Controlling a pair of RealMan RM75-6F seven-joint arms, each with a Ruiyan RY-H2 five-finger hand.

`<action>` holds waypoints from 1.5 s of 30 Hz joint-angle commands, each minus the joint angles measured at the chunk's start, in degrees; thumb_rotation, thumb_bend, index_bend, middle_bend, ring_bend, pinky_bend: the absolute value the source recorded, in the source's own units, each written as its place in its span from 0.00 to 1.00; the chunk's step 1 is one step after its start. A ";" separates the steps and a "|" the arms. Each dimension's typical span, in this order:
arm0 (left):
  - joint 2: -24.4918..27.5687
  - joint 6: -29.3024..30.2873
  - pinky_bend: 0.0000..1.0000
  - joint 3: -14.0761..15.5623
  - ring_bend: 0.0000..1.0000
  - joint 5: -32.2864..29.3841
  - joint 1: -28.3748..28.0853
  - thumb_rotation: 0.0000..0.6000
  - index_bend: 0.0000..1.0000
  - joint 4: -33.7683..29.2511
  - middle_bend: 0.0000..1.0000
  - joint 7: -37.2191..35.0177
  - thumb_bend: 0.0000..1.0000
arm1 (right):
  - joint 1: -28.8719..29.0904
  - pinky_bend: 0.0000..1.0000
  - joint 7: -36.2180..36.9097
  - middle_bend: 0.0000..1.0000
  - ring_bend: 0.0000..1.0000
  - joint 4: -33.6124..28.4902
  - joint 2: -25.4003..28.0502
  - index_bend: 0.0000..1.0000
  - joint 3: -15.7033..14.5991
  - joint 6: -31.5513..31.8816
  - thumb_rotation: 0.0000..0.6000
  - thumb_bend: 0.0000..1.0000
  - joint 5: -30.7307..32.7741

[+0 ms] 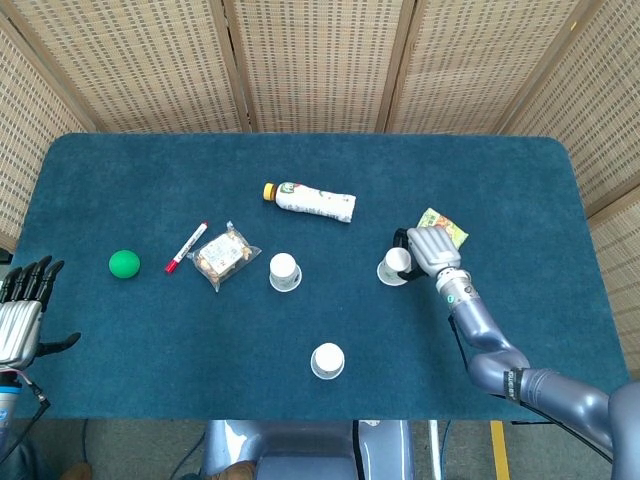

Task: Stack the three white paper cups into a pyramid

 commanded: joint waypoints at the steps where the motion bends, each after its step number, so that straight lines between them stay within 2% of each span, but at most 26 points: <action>1: 0.06 -0.04 0.00 0.02 0.00 0.02 -0.03 1.00 0.00 -0.05 0.00 -0.10 0.00 | -0.72 0.47 0.77 0.60 0.56 -2.67 1.77 0.51 -0.19 1.25 1.00 0.38 -1.60; 7: 0.32 0.01 0.00 0.22 0.00 0.31 0.00 1.00 0.00 -0.25 0.00 -0.57 0.00 | -4.45 0.47 4.62 0.60 0.56 -14.51 9.91 0.51 -2.27 5.30 1.00 0.39 -9.93; 12: 0.64 0.98 0.00 0.82 0.00 1.78 0.38 1.00 0.00 -0.80 0.00 -0.83 0.00 | -9.53 0.47 9.62 0.60 0.56 -24.42 17.80 0.51 -6.63 10.31 1.00 0.40 -19.47; 18: 0.98 2.56 0.00 1.77 0.00 4.20 1.00 1.00 0.00 -1.51 0.00 -1.18 0.00 | -13.93 0.47 14.08 0.60 0.56 -28.01 22.02 0.52 -12.62 15.02 1.00 0.40 -29.53; 21: 1.33 3.35 0.00 2.43 0.00 5.80 1.33 1.00 0.00 -2.04 0.00 -1.60 0.00 | -15.34 0.47 13.88 0.60 0.56 -27.53 21.42 0.52 -16.05 16.71 1.00 0.41 -35.00; 26: 1.53 3.64 0.00 2.70 0.00 6.45 1.46 1.00 0.00 -2.15 0.00 -1.84 0.00 | -15.77 0.47 14.14 0.60 0.56 -25.98 18.90 0.52 -17.63 17.57 1.00 0.41 -38.00; 34: 1.76 3.33 0.00 2.59 0.00 5.98 1.44 1.00 0.00 -2.07 0.00 -2.20 0.00 | -14.68 0.47 13.03 0.60 0.56 -22.99 14.10 0.52 -17.31 16.60 1.00 0.40 -38.75; 45: 1.96 2.82 0.00 2.45 0.00 5.44 1.30 1.00 0.00 -2.10 0.00 -2.43 0.00 | -13.67 0.47 11.79 0.60 0.56 -21.04 10.36 0.52 -16.65 15.96 1.00 0.41 -38.17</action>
